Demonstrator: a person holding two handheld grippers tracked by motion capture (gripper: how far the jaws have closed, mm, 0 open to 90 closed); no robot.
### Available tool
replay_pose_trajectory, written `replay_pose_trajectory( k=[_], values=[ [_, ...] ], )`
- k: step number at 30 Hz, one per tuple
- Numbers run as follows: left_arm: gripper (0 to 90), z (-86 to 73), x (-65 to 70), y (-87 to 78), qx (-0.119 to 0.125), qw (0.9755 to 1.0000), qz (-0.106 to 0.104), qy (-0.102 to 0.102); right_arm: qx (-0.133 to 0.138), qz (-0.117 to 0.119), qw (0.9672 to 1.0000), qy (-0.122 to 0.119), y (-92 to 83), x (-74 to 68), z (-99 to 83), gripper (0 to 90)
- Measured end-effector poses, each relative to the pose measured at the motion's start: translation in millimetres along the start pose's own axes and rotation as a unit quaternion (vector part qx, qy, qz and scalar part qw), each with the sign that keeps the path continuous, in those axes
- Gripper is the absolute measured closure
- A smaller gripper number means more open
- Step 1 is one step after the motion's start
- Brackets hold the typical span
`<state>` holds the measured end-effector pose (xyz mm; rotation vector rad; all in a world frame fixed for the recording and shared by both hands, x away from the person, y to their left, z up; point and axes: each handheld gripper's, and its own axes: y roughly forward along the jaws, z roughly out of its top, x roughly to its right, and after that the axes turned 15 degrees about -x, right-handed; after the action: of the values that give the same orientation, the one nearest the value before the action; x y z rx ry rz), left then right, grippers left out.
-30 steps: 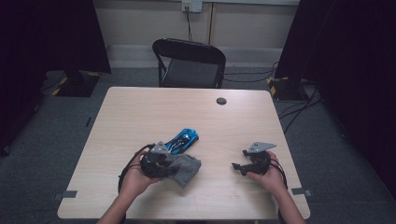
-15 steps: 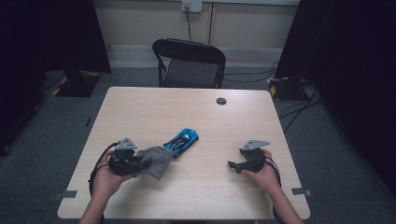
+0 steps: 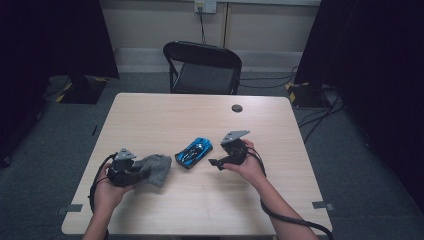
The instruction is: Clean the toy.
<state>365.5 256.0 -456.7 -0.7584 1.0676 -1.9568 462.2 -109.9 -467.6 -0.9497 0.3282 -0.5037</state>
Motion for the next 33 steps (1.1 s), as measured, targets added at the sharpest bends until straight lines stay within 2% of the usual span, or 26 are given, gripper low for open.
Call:
replay_pose_trajectory(
  k=[1,6,10,13,15,17,20,27,31,33],
  values=[
    [71.7,0.1,0.1,0.2,0.004,1.0,0.001,-0.005,0.001,0.004,1.0,-0.001,3.6,-0.9,5.8,15.9],
    [71.6,1.8,0.3,1.9,0.003,1.0,0.002,0.003,0.003,0.022,0.9997,-0.008,18.1,-4.1,30.6,14.7],
    [71.6,1.8,-2.6,7.6,-0.004,1.0,0.002,-0.008,0.0,0.032,0.9994,-0.014,29.7,-6.3,46.7,14.4],
    [71.6,3.5,-3.6,9.9,-0.006,0.9997,0.018,-0.015,-0.006,0.03,0.999,-0.032,38.0,-8.8,53.8,14.4],
    [71.5,4.6,-5.3,10.9,-0.004,0.9993,0.029,-0.024,-0.003,0.035,0.9986,-0.039,42.5,-9.6,56.8,14.4],
    [71.3,5.4,-7.0,13.7,-0.002,0.9991,0.023,-0.035,-0.009,0.036,0.9985,-0.04,47.5,-9.7,57.7,14.4],
    [71.1,7.9,-5.4,21.2,-0.013,0.999,0.027,-0.033,-0.012,0.029,0.9984,-0.046,54.7,-10.1,57.3,12.1],
    [70.2,19.1,-0.7,30.3,-0.022,0.999,0.03,-0.025,-0.031,0.021,0.997,-0.067,58.2,-12.4,61.4,5.7],
    [69.8,20.0,-2.2,33.8,-0.024,0.9989,0.025,-0.032,-0.033,0.027,0.9967,-0.069,60.7,-10.2,62.4,2.4],
    [69.7,20.1,-1.9,33.7,-0.025,0.9989,0.026,-0.029,-0.026,0.029,0.9975,-0.059,63.3,-8.5,60.3,0.0]
  ],
)
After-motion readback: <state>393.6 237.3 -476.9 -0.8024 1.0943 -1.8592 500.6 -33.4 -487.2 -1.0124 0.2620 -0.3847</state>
